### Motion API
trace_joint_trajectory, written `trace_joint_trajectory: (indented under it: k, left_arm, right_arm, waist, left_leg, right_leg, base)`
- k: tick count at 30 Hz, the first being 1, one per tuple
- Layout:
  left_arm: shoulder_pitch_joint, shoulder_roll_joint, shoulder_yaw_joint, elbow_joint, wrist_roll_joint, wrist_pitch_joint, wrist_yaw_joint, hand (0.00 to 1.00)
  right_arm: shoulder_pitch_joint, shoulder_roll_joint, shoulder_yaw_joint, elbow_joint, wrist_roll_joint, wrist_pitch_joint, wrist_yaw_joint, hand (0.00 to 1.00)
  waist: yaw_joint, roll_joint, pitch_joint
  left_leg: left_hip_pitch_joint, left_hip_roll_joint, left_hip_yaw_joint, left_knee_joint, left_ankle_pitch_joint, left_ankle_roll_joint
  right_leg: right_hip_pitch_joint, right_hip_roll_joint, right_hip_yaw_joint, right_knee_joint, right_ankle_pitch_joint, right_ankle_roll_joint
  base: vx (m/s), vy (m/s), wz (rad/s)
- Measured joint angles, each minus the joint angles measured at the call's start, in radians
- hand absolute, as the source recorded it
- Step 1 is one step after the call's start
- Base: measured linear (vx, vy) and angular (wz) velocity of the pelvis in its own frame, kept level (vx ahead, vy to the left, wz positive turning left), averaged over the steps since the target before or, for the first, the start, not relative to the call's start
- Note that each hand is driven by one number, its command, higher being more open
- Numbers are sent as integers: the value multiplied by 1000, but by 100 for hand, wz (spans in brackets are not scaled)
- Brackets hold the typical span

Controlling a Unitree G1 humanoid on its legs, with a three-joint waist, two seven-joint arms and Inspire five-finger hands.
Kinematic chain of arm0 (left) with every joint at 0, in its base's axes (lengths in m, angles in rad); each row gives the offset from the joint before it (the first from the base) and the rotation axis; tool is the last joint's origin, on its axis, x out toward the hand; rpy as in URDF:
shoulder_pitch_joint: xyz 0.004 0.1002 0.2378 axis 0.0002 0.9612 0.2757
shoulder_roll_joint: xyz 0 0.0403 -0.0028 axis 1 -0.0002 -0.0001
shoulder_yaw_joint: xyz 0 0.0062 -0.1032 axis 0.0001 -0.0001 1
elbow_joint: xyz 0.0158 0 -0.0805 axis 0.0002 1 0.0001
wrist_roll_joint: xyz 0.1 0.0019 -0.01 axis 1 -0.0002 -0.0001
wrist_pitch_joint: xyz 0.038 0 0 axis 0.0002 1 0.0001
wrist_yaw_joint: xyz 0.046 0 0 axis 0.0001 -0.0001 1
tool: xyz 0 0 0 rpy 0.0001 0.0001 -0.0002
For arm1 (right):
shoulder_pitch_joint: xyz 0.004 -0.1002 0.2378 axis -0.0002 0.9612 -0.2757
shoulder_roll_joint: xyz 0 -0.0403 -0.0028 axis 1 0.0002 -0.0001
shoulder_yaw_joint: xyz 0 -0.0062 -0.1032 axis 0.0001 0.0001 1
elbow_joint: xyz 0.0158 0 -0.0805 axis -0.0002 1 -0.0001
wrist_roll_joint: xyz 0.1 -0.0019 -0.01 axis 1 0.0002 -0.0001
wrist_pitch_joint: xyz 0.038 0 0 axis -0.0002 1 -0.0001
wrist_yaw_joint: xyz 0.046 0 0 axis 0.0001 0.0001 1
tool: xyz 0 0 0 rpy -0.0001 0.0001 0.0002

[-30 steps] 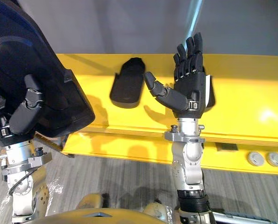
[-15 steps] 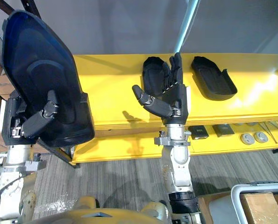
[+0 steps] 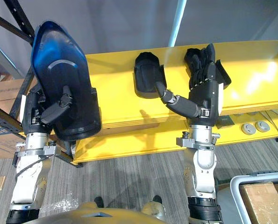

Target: Walk over and take three plastic housings, then place them on the shelf

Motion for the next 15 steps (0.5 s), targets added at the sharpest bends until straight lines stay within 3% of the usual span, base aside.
trace_joint_trajectory:
  k: [4, 6, 9, 13, 15]
  left_arm:
    - [-125, 20, 12, 179, 7, 44, 79, 0]
    - [-237, 82, 31, 334, -4, 61, 109, 0]
    - [-382, 172, 30, 490, -118, 86, 92, 0]
    - [-544, 212, 7, 606, -166, 98, 77, 0]
    - [-624, 242, -19, 672, -221, 103, 68, 0]
  right_arm:
    - [2, -1, 17, 4, 6, 26, 40, 100]
    - [-1, -7, 42, 10, 12, 34, 66, 100]
    - [-23, -29, 71, 50, 43, 65, 102, 100]
    - [-68, -63, 112, 75, 49, 94, 132, 100]
    - [-108, -77, 148, 74, 50, 103, 148, 100]
  waist:
    - [-3, 12, -3]
    - [-14, 21, -1]
    - [-28, 27, 3]
    - [-32, 36, 39]
    - [-50, 42, 59]
  left_leg:
    - [12, 0, 15, -36, 23, -2]
    - [12, -1, 24, -68, 48, -4]
    - [11, -1, 34, -93, 66, -3]
    - [5, -2, 39, -95, 74, -1]
    - [-16, -2, 36, -95, 86, 2]
  right_leg:
    - [-24, 3, 20, 15, -7, -11]
    - [-53, 7, 34, 23, -5, -9]
    - [-85, 7, 49, 49, -6, -11]
    - [-109, 7, 70, 69, -14, -21]
    - [-136, 8, 73, 86, -22, -33]
  base:
    - [-42, -11, -10]
    - [-27, -33, -9]
    - [-23, -18, -9]
    - [-33, -6, -6]
    - [-61, -15, 5]
